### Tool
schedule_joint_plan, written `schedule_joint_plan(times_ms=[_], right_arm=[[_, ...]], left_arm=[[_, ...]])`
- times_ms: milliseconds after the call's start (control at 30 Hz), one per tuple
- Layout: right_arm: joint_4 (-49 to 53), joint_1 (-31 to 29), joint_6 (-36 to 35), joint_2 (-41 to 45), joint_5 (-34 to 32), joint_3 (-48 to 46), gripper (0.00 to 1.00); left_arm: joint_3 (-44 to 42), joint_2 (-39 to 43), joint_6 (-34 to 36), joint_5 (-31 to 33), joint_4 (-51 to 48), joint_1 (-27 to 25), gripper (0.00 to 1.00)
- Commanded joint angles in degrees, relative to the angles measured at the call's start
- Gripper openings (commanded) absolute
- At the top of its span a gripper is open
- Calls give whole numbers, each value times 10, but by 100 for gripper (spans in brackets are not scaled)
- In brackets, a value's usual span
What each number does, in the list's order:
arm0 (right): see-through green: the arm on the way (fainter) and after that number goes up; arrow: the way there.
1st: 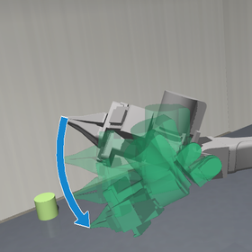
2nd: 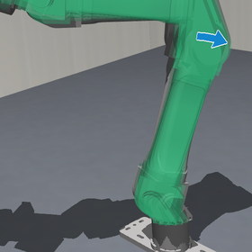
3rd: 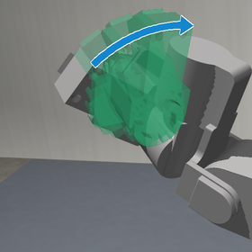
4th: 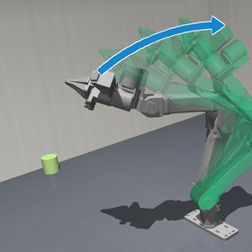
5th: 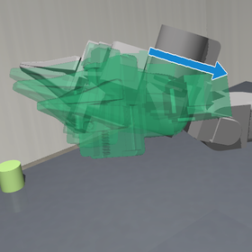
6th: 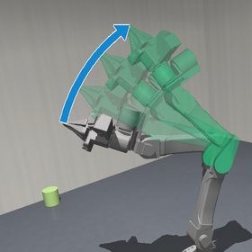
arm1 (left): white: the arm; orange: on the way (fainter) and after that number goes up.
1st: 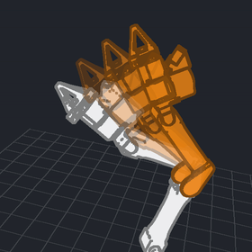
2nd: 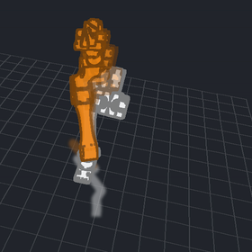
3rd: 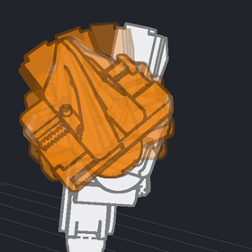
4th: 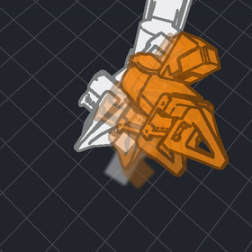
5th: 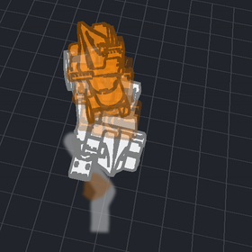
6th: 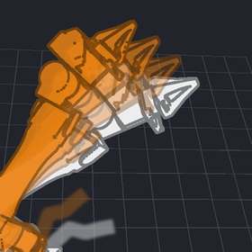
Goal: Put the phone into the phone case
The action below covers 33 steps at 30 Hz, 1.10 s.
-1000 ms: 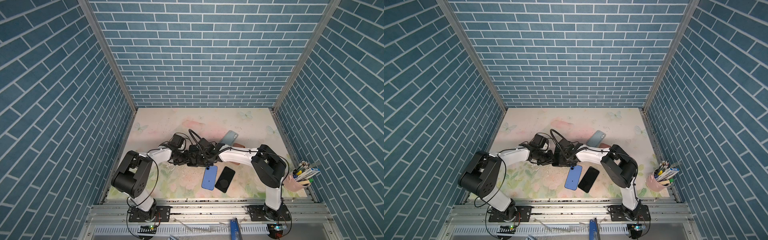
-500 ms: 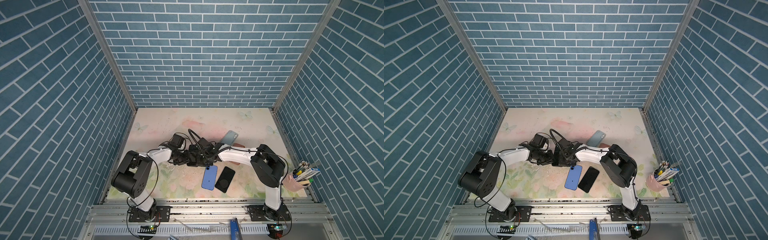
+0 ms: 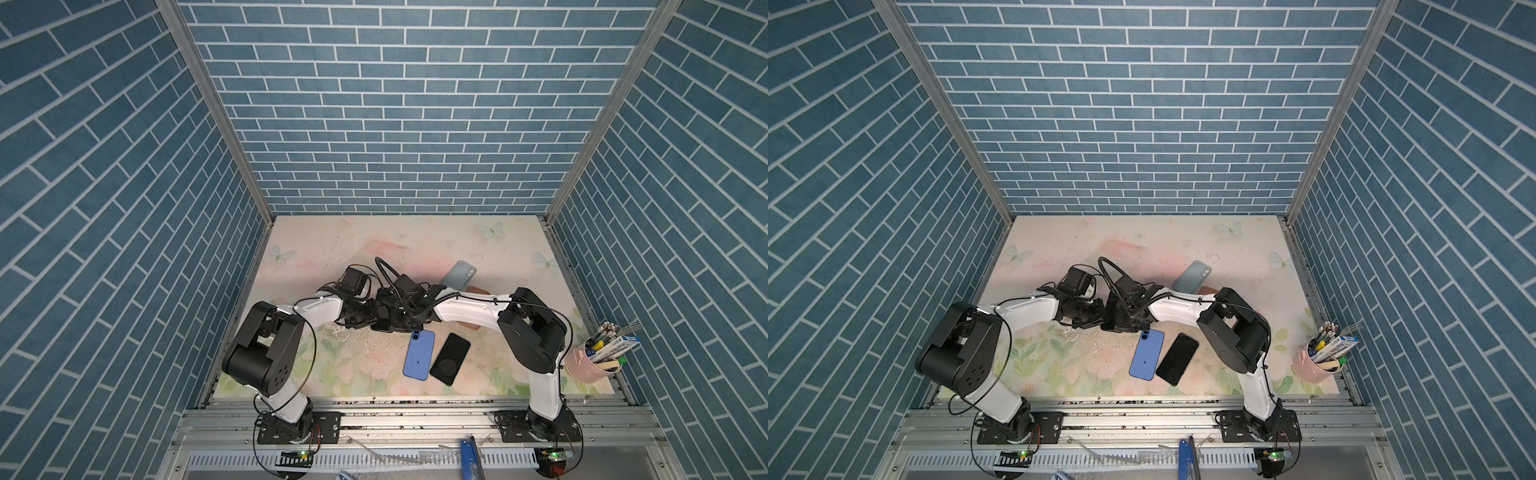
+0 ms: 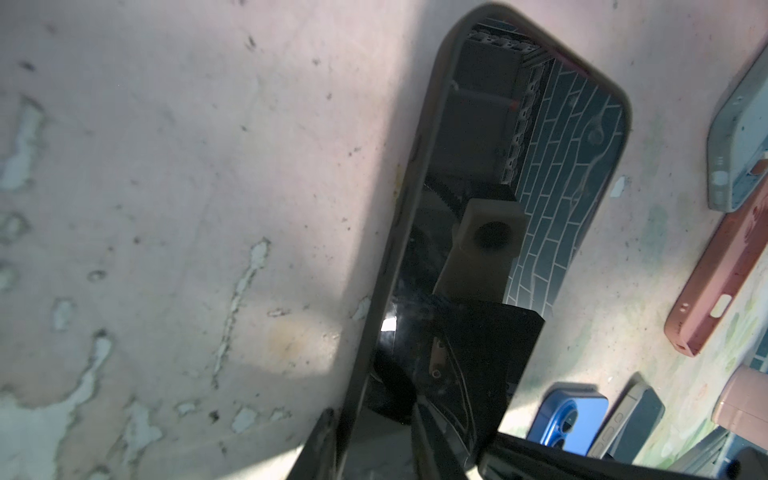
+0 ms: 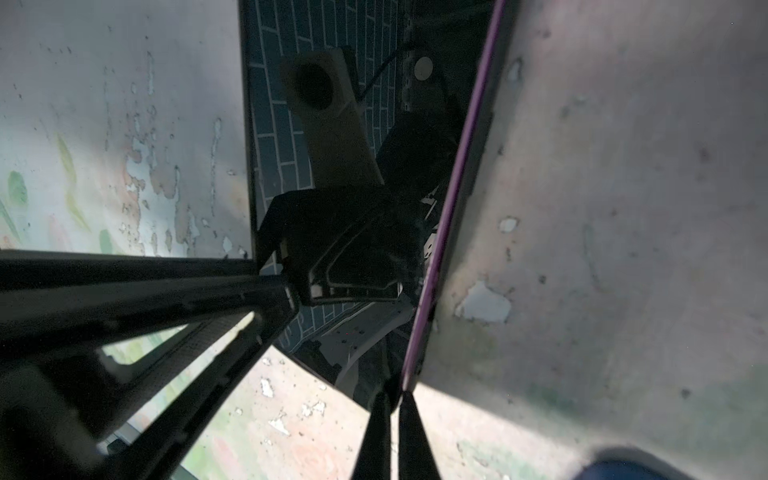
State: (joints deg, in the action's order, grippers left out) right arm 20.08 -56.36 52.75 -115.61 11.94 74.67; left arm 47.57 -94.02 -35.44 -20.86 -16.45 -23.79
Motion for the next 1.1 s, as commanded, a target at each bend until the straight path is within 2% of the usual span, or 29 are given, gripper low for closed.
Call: schedule_joint_plan(times_ms=[0, 133, 233, 367, 500, 600, 667, 700, 733, 767, 800, 867, 967, 1000, 1033, 1067], right_arm=[[-58, -57, -20, -175, 72, -57, 5], [-55, -52, -29, -152, 66, -60, 6], [-35, -35, -58, -75, 27, -72, 11], [47, -7, -124, 30, -63, -59, 20], [125, 3, -185, 111, -178, -29, 23], [127, 9, -210, 174, -236, -42, 34], [108, 23, -218, 213, -223, -65, 41], [91, 35, -223, 232, -190, -82, 43], [62, 49, -227, 253, -147, -103, 53], [31, 61, -226, 272, -112, -131, 72], [-11, 74, -215, 295, -80, -163, 97], [-81, 94, -190, 328, -41, -213, 98], [-95, 108, -181, 338, -25, -220, 99], [-92, 108, -186, 336, -25, -216, 99], [-96, 108, -193, 333, -23, -213, 98], [-110, 108, -206, 330, -16, -214, 98]], left_arm=[[-13, -36, -1, -63, 15, -20, 33], [-14, -36, -1, -64, 15, -20, 33], [-16, -34, -1, -63, 15, -20, 33], [-15, -35, -1, -64, 16, -20, 33], [-15, -34, 0, -65, 17, -20, 32], [-15, -34, 1, -67, 18, -20, 33], [-16, -34, 1, -69, 20, -20, 33], [-17, -33, 1, -71, 23, -20, 33], [-18, -31, 2, -72, 25, -20, 33], [-18, -30, 2, -72, 26, -20, 33], [-20, -29, 1, -70, 29, -20, 33], [-22, -24, -2, -66, 33, -20, 34], [-18, -17, 1, -56, 34, -20, 38], [-17, -14, 5, -53, 34, -20, 43], [-16, -10, 7, -50, 36, -20, 53], [-17, -5, 10, -47, 38, -20, 58]])
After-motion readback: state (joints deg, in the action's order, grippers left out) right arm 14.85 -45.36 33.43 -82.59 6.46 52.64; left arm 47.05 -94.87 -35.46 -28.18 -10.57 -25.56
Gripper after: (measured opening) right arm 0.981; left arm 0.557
